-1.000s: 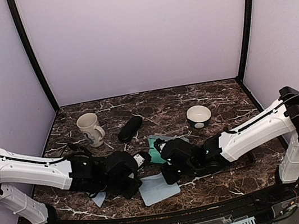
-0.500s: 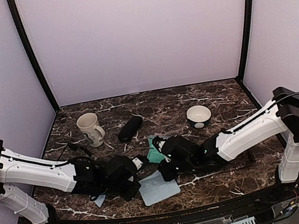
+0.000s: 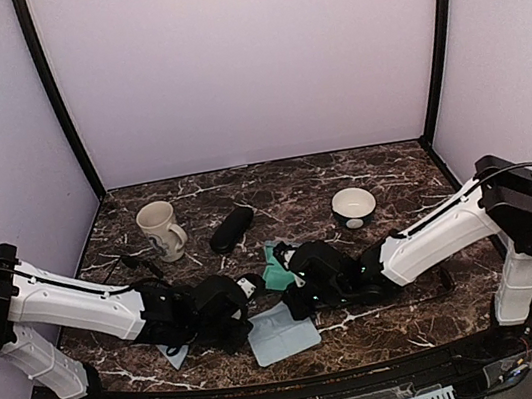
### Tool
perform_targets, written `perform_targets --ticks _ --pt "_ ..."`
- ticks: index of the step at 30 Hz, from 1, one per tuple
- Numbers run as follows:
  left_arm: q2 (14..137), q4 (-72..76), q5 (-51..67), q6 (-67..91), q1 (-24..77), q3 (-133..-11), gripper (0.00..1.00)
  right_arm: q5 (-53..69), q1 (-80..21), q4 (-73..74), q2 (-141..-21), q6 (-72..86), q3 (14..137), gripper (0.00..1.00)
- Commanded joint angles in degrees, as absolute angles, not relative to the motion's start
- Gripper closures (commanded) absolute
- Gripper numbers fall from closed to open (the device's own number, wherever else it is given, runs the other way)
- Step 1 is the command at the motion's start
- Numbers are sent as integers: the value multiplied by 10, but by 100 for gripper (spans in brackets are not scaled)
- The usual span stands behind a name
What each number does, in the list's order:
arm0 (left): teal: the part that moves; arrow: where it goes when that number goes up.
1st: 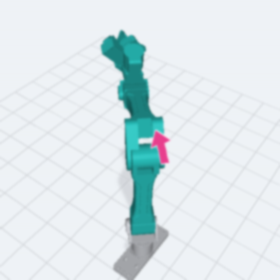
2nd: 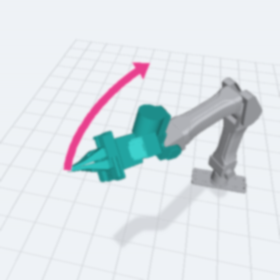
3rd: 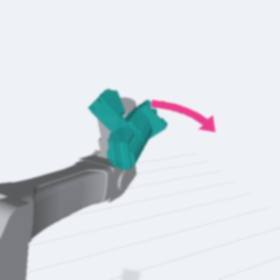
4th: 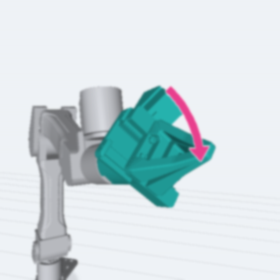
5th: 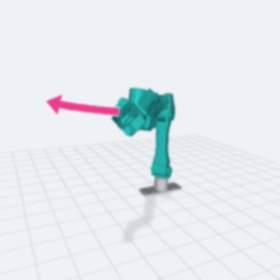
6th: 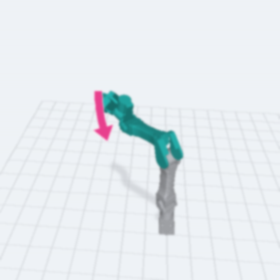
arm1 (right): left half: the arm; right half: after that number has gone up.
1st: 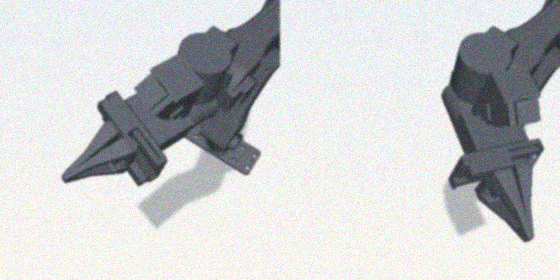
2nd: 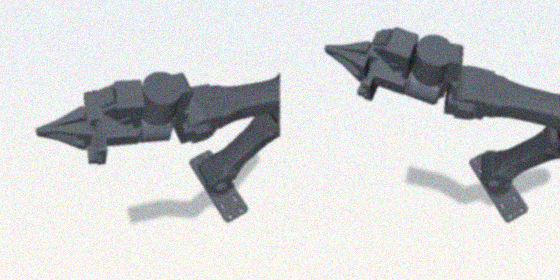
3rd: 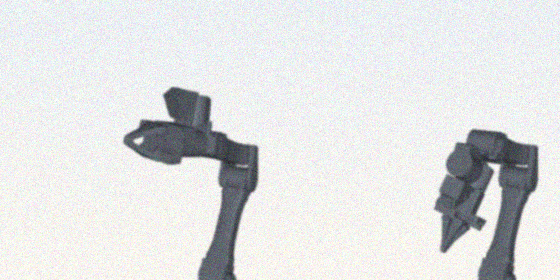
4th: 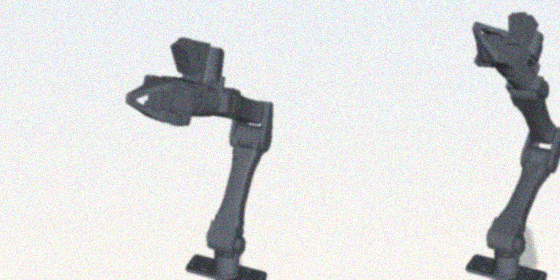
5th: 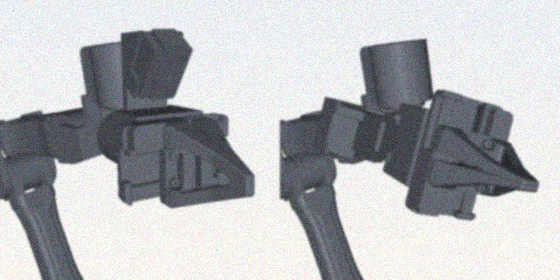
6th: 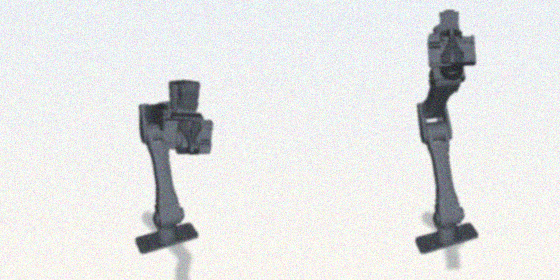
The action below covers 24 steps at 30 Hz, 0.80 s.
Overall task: Organize the sunglasses
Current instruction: Place the glasses cleaning cloth at the center of the board.
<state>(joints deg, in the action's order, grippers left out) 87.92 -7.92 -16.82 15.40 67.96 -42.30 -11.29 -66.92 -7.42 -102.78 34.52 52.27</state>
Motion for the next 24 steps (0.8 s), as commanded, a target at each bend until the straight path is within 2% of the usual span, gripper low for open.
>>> perform_targets --ticks 1,24 --pt "883 -69 -167 141 662 -414 100 -108 -657 -97 -1042 341 518 100" --pt "906 -59 -144 120 643 -420 100 -96 -647 -98 -1060 336 535 99"
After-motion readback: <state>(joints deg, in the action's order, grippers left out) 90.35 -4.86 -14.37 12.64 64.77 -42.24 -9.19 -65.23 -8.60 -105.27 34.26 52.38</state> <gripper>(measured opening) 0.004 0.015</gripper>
